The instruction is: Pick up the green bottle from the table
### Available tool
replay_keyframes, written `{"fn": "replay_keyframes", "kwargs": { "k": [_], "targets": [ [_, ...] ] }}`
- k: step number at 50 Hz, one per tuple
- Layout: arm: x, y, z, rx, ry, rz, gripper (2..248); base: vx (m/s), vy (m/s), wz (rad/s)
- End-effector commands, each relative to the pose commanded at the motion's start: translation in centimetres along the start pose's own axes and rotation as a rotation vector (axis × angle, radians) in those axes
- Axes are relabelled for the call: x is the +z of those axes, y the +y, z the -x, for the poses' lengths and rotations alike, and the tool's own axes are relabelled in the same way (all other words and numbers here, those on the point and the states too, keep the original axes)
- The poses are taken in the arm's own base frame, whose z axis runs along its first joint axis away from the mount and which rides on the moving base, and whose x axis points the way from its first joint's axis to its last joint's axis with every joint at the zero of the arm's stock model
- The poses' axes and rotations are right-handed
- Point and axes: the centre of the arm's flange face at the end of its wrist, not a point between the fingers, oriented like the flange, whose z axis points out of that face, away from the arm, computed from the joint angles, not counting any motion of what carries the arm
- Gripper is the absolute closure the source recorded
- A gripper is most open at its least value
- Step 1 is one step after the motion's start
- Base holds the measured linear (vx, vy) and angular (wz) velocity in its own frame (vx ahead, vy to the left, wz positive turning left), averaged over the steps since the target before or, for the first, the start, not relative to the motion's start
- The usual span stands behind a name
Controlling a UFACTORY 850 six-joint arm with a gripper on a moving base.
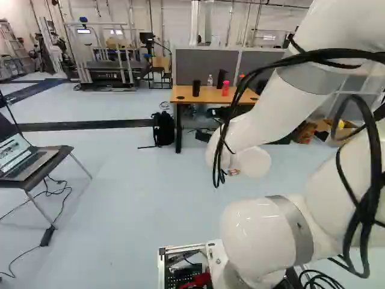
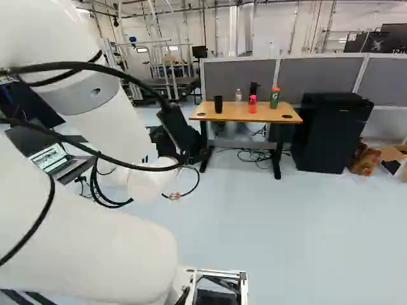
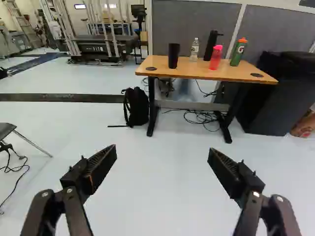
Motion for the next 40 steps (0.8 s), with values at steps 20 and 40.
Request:
{"fn": "replay_keyframes", "kwargs": {
  "k": [20,40],
  "targets": [
    [0.00,0.00,0.00,0.000,0.000,0.000,3,0.000,0.000,0.000],
    [0.00,0.00,0.00,0.000,0.000,0.000,3,0.017,-0.001,-0.001]
  ]
}}
